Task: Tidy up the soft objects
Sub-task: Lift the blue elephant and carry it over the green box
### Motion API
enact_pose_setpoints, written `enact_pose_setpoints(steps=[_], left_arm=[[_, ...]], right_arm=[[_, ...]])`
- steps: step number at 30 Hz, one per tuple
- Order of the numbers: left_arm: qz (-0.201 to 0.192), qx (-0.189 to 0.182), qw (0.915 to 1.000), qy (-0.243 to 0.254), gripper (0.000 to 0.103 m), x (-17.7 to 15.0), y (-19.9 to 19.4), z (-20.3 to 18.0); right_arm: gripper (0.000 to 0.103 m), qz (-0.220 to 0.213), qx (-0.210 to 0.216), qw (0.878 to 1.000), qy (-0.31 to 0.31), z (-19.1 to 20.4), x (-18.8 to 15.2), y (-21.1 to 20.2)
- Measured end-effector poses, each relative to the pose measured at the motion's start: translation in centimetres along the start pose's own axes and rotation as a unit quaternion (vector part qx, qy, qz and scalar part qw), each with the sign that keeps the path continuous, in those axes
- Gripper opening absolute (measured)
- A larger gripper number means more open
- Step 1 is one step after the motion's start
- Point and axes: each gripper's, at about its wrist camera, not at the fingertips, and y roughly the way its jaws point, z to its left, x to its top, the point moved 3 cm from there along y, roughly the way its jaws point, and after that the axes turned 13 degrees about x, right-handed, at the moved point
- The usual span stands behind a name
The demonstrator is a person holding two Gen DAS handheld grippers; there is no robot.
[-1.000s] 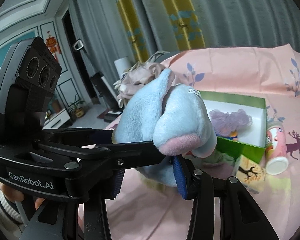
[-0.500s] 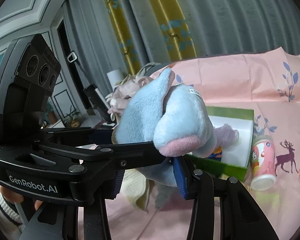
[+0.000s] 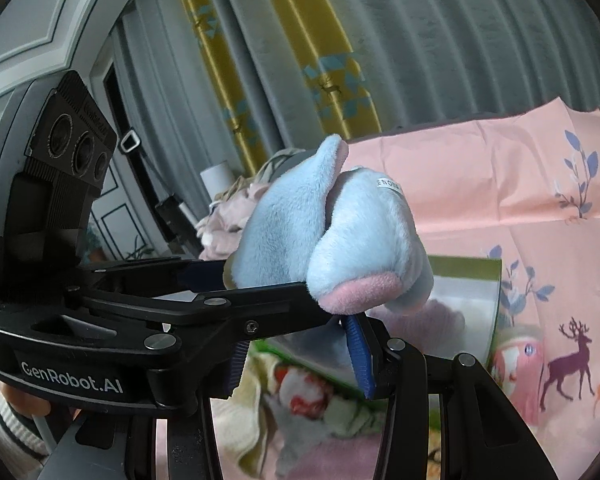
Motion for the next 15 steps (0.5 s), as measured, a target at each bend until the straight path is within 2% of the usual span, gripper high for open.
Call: enact_pose_setpoints(steps=[6, 15], left_arm=[[0.01, 0.0, 0.9999, 0.004, 0.06, 1.4, 2.5, 0.4], [0.047, 0.008, 0.9988, 0.008, 0.06, 1.3, 6.6, 0.8]], right_arm=[[0.046, -0.005, -0.005, 1.0, 0.019, -2.3, 1.3, 1.5], [0.046, 0.016, -0.019, 0.999, 0.038, -5.3, 0.5, 3.9]])
